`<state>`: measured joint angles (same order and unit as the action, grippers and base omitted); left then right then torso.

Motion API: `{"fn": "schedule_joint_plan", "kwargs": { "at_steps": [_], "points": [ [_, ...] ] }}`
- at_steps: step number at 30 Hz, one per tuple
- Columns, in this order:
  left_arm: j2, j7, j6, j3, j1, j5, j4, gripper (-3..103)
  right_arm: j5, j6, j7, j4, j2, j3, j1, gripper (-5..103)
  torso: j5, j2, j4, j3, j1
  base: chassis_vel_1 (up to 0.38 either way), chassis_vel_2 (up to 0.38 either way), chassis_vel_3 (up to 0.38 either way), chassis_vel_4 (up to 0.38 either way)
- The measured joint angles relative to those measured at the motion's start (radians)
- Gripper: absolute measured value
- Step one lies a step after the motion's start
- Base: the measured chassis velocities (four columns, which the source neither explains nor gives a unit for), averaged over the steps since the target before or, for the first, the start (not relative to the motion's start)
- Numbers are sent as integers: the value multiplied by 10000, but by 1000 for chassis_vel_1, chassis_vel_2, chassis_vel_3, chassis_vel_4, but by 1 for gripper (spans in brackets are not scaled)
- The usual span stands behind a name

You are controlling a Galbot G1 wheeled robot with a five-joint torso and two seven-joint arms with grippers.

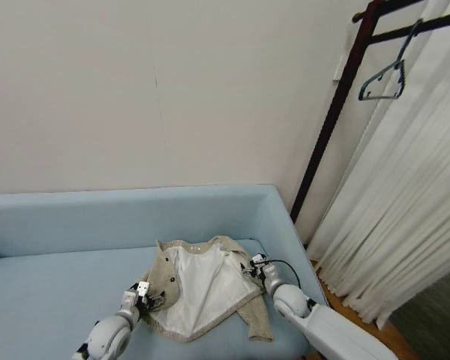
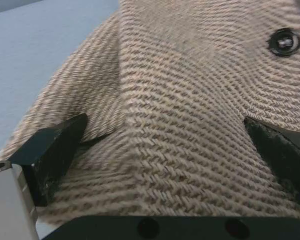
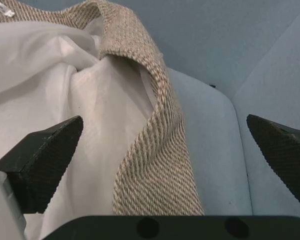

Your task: Pick up the clothes from the sofa and hang them on the clothes hanger.

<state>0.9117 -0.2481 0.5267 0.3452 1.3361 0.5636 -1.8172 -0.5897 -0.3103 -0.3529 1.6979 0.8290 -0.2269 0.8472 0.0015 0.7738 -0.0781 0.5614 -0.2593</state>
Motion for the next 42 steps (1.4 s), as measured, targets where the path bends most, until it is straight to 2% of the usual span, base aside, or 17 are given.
{"fn": "schedule_joint_plan", "kwargs": {
  "at_steps": [7, 12, 16, 17, 18, 22, 25, 26, 30, 31, 33, 35, 36, 38, 42],
  "points": [
    [-139, -658, 294, 253, 139, -30, 281, 100, 11, 49, 135, 184, -338, 581, 488, 100, -2, 0, 2, 0, 0, 0, 0, 0, 0],
    [-207, -740, 296, 781, 227, 166, 156, 100, 46, 104, 371, 272, -512, 952, 826, 100, -1, 0, 3, 0, 0, 0, 0, 0, 0],
    [-283, -627, -140, 956, 254, 662, -186, 100, 78, 168, 415, 267, -509, 1039, 859, 100, 1, 0, 4, 1, 0, 0, 0, 0, 0],
    [-285, -580, -522, 1005, 317, 923, -489, 100, 67, 177, 422, 301, -501, 1076, 854, 100, 0, 0, 4, 1, 0, 0, 0, 0, 0],
    [-177, -505, -833, 1269, 494, 1724, -1431, 100, -20, 176, 432, 626, -488, 1317, 861, 100, 2, 0, 3, 1, 0, 0, 0, 0, 0],
    [-75, -517, -1214, 1456, 510, 2255, -2064, 100, -114, 128, 371, 1336, -485, 1797, 946, 100, 0, 0, 3, 1, 0, 0, 0, 0, 0],
    [22, -735, -1582, 1663, 337, 2949, -2735, 100, -484, -110, -257, 2376, -491, 2207, 837, 100, -1, 0, 0, 0, 0, 0, 0, 0, 0],
    [22, -735, -1582, 1663, 337, 2949, -2735, 100, -484, -110, -257, 2376, -491, 2207, 837, 100, -1, 0, 0, 0, 0, 0, 0, 0, 0],
    [-15, -1124, -1852, 1854, 54, 3629, -3680, 100, -1448, -585, -1506, 3483, -528, 2570, 66, 100, 0, 0, 3, 1, 0, 0, 0, 0, 0],
    [-15, -1124, -1852, 1854, 54, 3629, -3680, 100, -1448, -585, -1506, 3483, -528, 2570, 66, 100, 0, 0, 3, 1, 0, 0, 0, 0, 0],
    [-94, -1305, -1936, 2138, -29, 3918, -4441, 100, -2025, -850, -2288, 4119, -685, 2915, -482, 100, 0, 0, 3, 1, -1, 0, 0, 0, 0],
    [-100, -1330, -1938, 2292, -12, 3951, -4684, 100, -2204, -908, -2545, 4317, -774, 3023, -635, 100, -1, 0, 3, 2, -1, 0, 0, 0, 0],
    [-116, -1339, -1939, 2684, 57, 3981, -5138, 100, -2560, -1024, -2966, 4762, -1012, 3218, -965, 100, 2, 0, 1, 1, 0, 0, 0, 0, 0],
    [-143, -1335, -1899, 3067, 114, 3991, -5516, 100, -2858, -1144, -3297, 5162, -1263, 3344, -1333, 100, -1, 1, 2, 0, 0, 0, 0, 0, 0],
    [-249, -1227, -1727, 3664, 148, 4000, -6029, 100, -3232, -1351, -3659, 5662, -1597, 3423, -1998, 100, 1, 0, 3, 0, 0, 0, 0, 0, 0]
  ]
}}
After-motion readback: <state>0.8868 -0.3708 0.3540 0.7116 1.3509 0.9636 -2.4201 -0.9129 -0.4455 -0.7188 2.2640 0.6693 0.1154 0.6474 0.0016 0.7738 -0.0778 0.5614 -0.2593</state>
